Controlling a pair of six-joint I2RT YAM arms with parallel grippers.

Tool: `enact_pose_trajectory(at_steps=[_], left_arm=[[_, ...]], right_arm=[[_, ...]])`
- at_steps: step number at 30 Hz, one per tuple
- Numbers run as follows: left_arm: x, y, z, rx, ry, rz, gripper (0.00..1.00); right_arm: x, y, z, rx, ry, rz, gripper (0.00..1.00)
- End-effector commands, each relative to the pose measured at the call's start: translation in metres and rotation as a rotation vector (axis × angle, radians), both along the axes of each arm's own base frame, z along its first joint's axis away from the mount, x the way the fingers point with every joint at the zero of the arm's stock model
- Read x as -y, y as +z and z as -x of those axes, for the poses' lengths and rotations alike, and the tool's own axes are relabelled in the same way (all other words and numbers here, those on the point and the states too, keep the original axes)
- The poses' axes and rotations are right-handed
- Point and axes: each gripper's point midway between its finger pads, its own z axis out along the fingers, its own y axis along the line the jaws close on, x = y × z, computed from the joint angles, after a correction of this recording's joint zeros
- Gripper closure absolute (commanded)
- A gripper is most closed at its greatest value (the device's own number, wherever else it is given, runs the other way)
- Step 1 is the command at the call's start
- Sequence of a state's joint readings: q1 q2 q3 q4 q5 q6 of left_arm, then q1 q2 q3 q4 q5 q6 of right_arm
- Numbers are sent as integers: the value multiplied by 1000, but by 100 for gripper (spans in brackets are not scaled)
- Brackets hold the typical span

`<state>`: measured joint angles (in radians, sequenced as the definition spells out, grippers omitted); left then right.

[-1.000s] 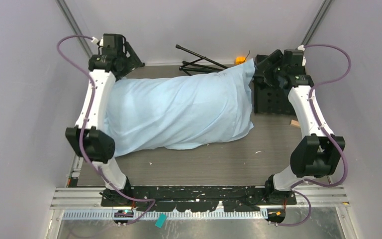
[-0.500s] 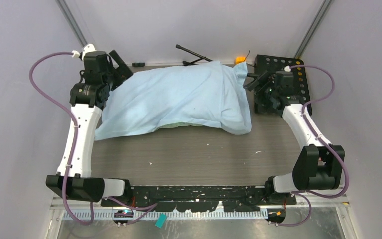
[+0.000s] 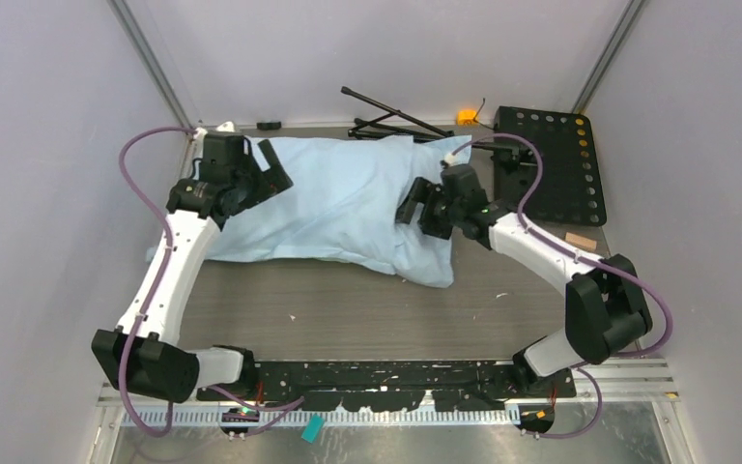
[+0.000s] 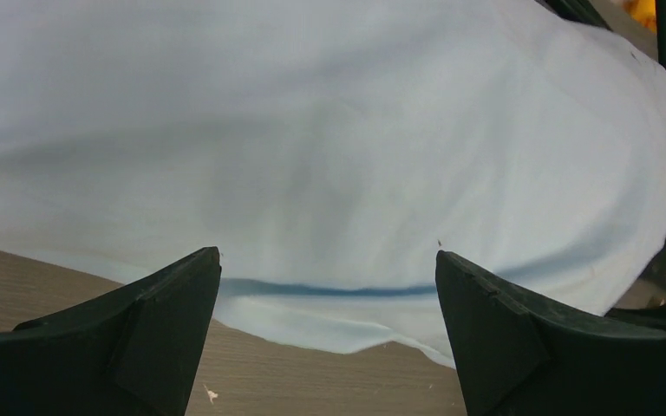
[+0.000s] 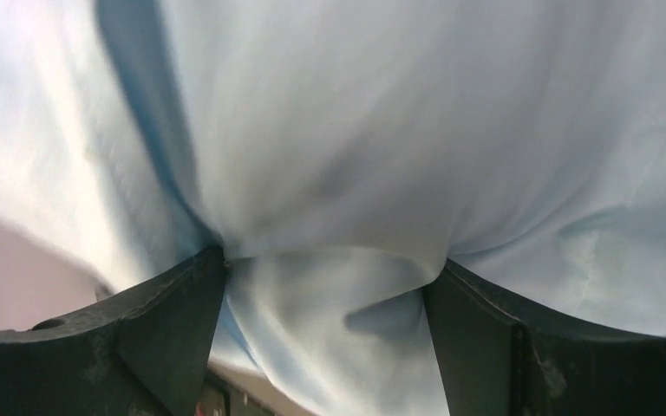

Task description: Remove the pillowcase from the pillow

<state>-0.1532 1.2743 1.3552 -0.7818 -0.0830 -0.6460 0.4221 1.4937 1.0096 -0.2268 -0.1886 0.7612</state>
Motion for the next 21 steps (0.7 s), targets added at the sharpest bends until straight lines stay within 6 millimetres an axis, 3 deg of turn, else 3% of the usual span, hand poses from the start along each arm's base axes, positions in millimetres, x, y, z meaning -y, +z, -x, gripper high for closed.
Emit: enact_pose_trajectory(at_steps=[1, 4, 12, 17, 21], left_arm=[[44, 33, 11, 105, -242, -42, 4], [63, 36, 19, 121, -341, -105, 4], [115, 25, 37, 150, -588, -184, 5], [155, 20, 46, 198, -742, -346, 5], [179, 19, 54, 237, -838, -414, 5]], right_arm=[[-65, 56, 47, 139, 242, -83, 14], [-53, 66, 59, 159, 227, -44, 14], [32, 68, 66, 273, -7, 223, 14], [55, 64, 77, 321, -61, 249, 15], [56, 61, 83, 367, -49, 215, 15]])
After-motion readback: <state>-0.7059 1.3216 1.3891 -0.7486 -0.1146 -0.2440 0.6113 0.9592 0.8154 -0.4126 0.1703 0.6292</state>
